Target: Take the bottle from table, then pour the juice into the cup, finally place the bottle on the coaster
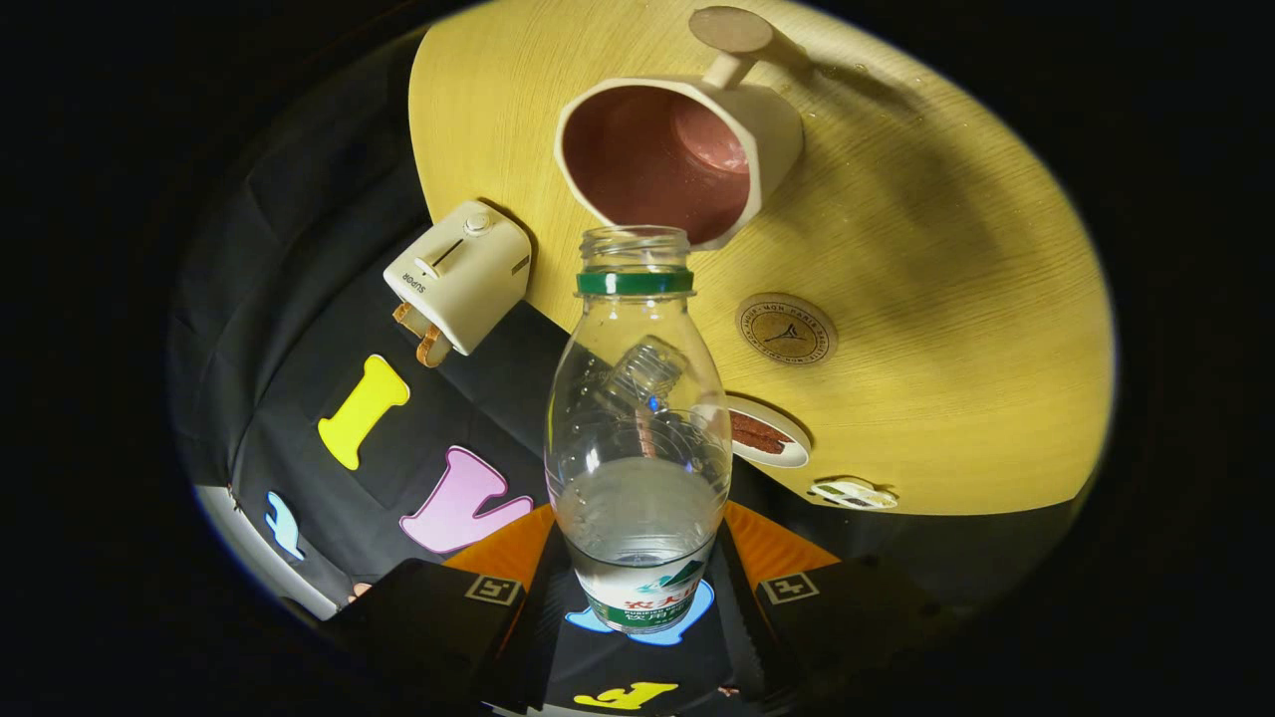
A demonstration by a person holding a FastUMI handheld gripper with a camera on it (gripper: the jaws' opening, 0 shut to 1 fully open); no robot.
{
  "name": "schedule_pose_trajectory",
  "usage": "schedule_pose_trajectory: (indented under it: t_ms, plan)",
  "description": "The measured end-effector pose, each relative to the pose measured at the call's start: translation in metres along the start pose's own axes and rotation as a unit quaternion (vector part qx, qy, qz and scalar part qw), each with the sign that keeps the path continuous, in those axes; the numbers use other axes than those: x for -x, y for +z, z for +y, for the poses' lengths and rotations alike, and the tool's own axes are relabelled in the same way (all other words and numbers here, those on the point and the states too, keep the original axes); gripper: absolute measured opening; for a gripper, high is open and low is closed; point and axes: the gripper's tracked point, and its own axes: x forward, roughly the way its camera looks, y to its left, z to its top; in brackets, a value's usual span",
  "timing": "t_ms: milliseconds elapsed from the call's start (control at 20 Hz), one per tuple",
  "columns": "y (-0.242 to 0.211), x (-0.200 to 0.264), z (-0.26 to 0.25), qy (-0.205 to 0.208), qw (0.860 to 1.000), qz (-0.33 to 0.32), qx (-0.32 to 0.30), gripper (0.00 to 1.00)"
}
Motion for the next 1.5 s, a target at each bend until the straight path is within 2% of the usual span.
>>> schedule_pose_trajectory:
  t_ms: [350,500,600,700,850,1000,1100,1300,1500]
  plan:
    - [0.003,0.002,-0.001,0.000,1.000,-0.002,0.014,0.72]
    - [0.001,0.005,-0.003,0.001,0.999,-0.006,0.042,0.72]
    - [-0.002,0.009,-0.010,-0.002,0.996,-0.011,0.091,0.72]
    - [-0.003,0.014,-0.018,-0.006,0.986,-0.017,0.165,0.72]
    - [-0.005,0.026,-0.029,-0.006,0.955,-0.032,0.294,0.72]
    - [-0.019,0.040,-0.040,0.002,0.906,-0.035,0.421,0.72]
    - [-0.030,0.050,-0.045,0.008,0.860,-0.041,0.509,0.72]
    - [-0.050,0.061,-0.044,0.022,0.742,-0.077,0.665,0.71]
    - [-0.064,0.064,-0.041,0.020,0.591,-0.142,0.794,0.71]
